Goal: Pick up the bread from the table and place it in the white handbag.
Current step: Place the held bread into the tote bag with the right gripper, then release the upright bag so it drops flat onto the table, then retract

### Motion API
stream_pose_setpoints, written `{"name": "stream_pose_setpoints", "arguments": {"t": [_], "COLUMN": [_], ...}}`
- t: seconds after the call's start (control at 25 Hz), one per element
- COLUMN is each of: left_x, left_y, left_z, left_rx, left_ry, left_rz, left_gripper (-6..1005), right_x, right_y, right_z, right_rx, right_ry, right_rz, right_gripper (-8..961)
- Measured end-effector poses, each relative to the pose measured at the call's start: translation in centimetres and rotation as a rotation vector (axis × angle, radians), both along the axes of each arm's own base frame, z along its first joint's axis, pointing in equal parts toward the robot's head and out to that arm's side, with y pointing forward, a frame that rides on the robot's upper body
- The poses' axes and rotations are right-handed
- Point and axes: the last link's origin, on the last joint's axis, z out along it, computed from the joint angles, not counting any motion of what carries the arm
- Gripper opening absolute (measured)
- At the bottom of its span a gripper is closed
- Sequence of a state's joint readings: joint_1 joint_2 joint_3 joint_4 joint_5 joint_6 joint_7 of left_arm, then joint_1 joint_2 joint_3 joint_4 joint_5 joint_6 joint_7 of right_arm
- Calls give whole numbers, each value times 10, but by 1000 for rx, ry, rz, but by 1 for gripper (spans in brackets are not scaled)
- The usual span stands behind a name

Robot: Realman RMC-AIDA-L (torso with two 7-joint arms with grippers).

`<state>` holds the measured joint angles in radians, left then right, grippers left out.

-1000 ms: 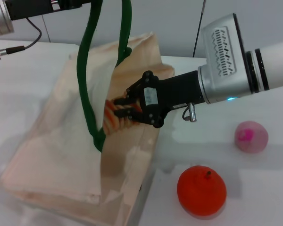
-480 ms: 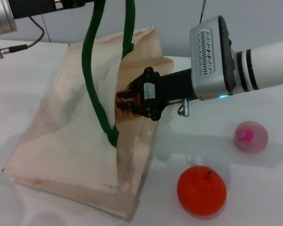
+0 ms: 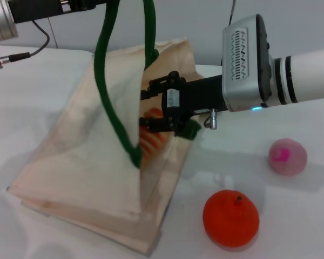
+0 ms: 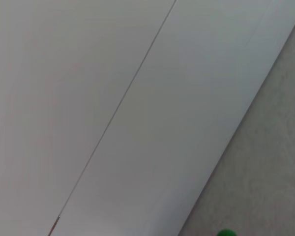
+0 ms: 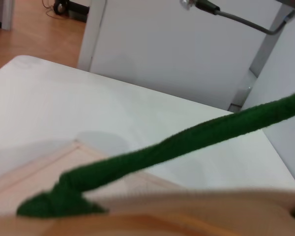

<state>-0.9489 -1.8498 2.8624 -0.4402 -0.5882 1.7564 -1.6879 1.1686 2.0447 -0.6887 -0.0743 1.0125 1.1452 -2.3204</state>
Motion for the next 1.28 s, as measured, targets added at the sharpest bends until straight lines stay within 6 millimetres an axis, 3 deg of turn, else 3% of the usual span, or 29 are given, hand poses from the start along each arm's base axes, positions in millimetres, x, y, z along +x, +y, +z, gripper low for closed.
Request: {"name": "stream_pose_setpoints", "arguments": {"t": [0.24, 0.6, 0.68, 1.28], "left_x": [-2, -15, -17, -34], "left_y": [0, -2, -3, -5], "left_z": [1, 3, 4, 2], "left_rx": [4, 25, 27, 48], "left_ry": [-1, 7, 7, 18], "left_rz": [4, 52, 57, 125], "left_gripper": [119, 118, 117, 194], "right_x": [9, 55, 65, 135], "right_y": [4, 11, 12, 9], "right_z": [2, 22, 30, 90], "right_rx": [33, 159, 191, 454], "right_ry": [-10, 26, 42, 334], "right_rz": [-33, -188, -220, -543], "right_gripper": [613, 803, 890, 884]}}
